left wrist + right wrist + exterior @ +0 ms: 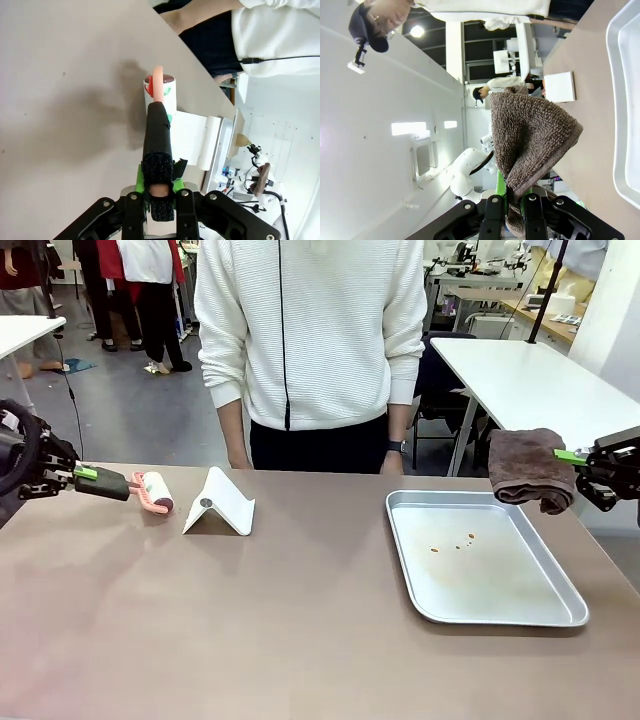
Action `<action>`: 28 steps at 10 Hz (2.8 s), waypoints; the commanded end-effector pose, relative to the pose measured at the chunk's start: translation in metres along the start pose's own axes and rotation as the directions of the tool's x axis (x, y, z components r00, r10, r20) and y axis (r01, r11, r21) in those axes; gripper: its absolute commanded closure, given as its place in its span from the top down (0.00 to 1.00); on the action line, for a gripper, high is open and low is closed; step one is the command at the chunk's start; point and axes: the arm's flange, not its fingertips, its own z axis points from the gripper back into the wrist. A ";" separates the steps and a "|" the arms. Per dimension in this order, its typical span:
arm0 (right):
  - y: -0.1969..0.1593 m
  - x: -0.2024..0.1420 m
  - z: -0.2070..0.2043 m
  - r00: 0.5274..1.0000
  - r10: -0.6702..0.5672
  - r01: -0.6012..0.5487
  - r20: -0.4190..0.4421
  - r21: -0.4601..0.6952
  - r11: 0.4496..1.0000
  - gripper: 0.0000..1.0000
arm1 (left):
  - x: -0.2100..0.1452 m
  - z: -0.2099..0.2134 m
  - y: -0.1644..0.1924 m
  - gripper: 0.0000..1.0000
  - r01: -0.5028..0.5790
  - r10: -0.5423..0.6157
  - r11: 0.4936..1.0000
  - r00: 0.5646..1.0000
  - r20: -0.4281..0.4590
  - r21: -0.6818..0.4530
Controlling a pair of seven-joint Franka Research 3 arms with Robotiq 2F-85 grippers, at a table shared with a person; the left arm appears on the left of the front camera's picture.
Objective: Clean the surface of the table.
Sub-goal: If a person points to the right, clean the right side of the table with your right hand, and if they point to the left, clean the left side with your left hand, then clean the area not pointed to by the person.
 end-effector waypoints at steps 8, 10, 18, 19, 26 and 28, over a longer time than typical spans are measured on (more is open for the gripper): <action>0.004 -0.001 0.001 1.000 -0.013 0.013 0.003 0.001 1.000 0.00 | -0.145 0.164 -0.019 0.22 0.273 -0.384 0.864 0.901 -0.202 -0.424; 0.004 -0.001 0.001 1.000 -0.013 0.013 0.003 0.001 1.000 0.00 | -0.175 0.178 -0.007 0.22 0.277 -0.425 0.854 0.859 -0.284 -0.442; 0.004 -0.001 0.001 1.000 -0.013 0.013 0.003 0.001 1.000 0.00 | -0.184 0.181 -0.003 0.22 0.252 -0.405 0.862 0.865 -0.297 -0.439; 0.004 -0.001 0.001 1.000 -0.013 0.013 0.003 0.001 1.000 0.00 | -0.184 0.181 -0.003 0.22 0.252 -0.405 0.862 0.865 -0.297 -0.439; 0.004 -0.001 0.001 1.000 -0.013 0.013 0.003 0.001 1.000 0.00 | -0.184 0.181 -0.003 0.22 0.252 -0.405 0.862 0.865 -0.297 -0.439; 0.004 -0.001 0.001 1.000 -0.013 0.013 0.003 0.001 1.000 0.00 | -0.184 0.181 -0.003 0.22 0.252 -0.405 0.862 0.865 -0.297 -0.439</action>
